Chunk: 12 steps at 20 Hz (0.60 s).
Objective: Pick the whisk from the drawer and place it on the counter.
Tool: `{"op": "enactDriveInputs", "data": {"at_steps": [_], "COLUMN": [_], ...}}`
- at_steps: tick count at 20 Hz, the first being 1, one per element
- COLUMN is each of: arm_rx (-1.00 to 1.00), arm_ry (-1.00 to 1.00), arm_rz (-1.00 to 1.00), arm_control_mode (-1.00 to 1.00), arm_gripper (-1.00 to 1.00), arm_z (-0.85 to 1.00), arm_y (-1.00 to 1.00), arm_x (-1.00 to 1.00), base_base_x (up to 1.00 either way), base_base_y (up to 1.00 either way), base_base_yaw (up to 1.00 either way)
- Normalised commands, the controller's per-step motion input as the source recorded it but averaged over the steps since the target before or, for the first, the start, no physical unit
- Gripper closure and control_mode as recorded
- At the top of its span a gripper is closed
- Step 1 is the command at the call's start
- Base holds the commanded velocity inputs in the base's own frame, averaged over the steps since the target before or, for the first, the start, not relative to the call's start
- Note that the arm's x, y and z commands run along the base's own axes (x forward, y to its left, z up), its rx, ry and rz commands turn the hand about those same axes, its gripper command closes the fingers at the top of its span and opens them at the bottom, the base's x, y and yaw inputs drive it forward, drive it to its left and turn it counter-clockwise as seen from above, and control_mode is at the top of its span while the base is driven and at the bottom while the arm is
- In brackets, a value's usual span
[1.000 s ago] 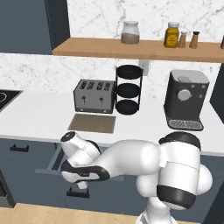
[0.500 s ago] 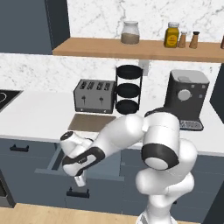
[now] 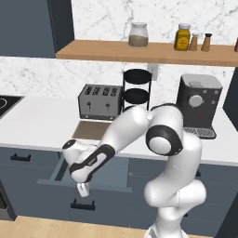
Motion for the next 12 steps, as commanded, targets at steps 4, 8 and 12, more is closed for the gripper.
{"op": "enactDriveInputs", "data": {"at_steps": [4, 8, 12], "arm_rx": [0.0, 0.0, 0.0], "arm_ry": [0.01, 0.0, 0.0], "arm_rz": [0.0, 0.01, 0.05], "arm_control_mode": [-1.0, -1.0, -1.0], "arm_gripper": [-1.0, -1.0, -1.0], "arm_z": [-0.22, -0.07, 0.0], "arm_y": [-0.17, -0.19, -0.25], "arm_x": [-0.32, -0.95, -1.0], "base_base_x": [0.0, 0.0, 0.0], "base_base_y": [0.0, 0.0, 0.0], "base_base_yaw": [0.0, 0.0, 0.0]}}
